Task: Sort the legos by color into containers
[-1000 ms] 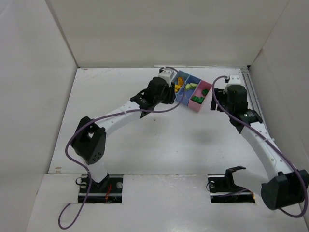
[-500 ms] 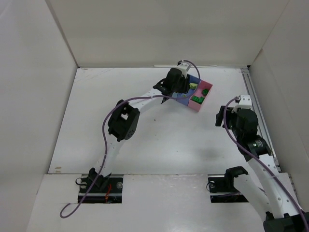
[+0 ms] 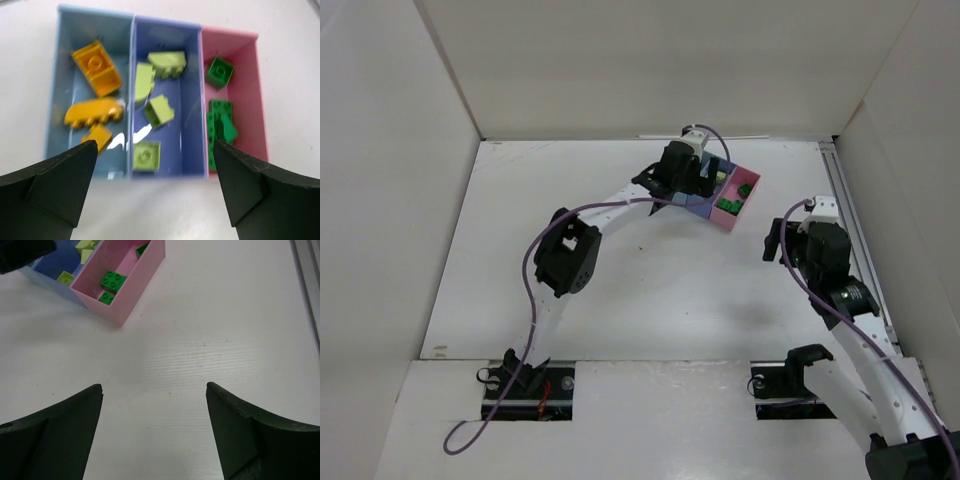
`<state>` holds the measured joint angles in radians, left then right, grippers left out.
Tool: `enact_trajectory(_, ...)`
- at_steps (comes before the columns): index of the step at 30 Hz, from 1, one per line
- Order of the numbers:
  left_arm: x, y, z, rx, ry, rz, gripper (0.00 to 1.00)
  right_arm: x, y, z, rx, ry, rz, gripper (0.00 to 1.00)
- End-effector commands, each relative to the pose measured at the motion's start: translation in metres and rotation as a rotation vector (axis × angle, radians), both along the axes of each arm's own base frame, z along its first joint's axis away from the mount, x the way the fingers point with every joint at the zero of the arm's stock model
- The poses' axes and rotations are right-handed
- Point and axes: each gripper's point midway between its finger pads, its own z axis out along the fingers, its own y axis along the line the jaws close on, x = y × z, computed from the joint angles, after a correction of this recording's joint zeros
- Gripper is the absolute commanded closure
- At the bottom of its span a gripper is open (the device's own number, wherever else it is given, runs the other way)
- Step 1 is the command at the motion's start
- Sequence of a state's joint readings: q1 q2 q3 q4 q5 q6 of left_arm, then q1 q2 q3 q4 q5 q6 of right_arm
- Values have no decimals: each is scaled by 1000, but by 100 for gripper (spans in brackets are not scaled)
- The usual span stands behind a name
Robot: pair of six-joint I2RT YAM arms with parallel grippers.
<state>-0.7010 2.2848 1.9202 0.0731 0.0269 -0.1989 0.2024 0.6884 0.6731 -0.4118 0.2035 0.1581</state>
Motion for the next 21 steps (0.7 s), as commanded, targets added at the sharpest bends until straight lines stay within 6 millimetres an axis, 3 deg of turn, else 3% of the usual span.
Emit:
enact_trajectory(1,-24,33,131,-108,-179,61,0,10,-5,18,1,-34,-41,11)
enact_trajectory(3,-36,58,150,-114,-215,125,0,15,-10,25,-1,-43,-76,4)
enact_trajectory(4,-56,83,158,-113,-228,157,0,17,-12,20,1,-25,-99,2)
enact_trajectory(5,-64,99,163,-114,-245,194,0,19,-15,24,-5,-31,-115,0)
enact_trajectory(6,-76,129,192,-154,-284,293,0,21,-22,28,-17,-37,-152,0)
enact_trajectory(7,-86,146,171,-127,-245,344,0,22,-22,26,-19,-28,-153,0)
enact_trajectory(9,-97,190,155,-90,-186,476,0,29,-24,28,-39,-33,-162,0)
enact_trajectory(10,-112,210,149,-131,-143,536,0,33,-26,33,-49,-44,-170,0)
enact_trajectory(11,-119,234,132,-105,-90,595,0,37,-28,31,-52,-33,-179,0)
enact_trajectory(15,-156,291,93,-121,6,769,0,51,-30,32,-66,-23,-202,0)
enact_trajectory(17,-170,312,94,-162,0,836,0,50,-40,27,-83,15,-253,0)
enact_trajectory(18,-178,322,81,-150,22,862,0,51,-41,18,-97,48,-260,0)
enact_trajectory(21,-191,342,88,-220,-5,916,0,54,-40,16,-83,58,-256,0)
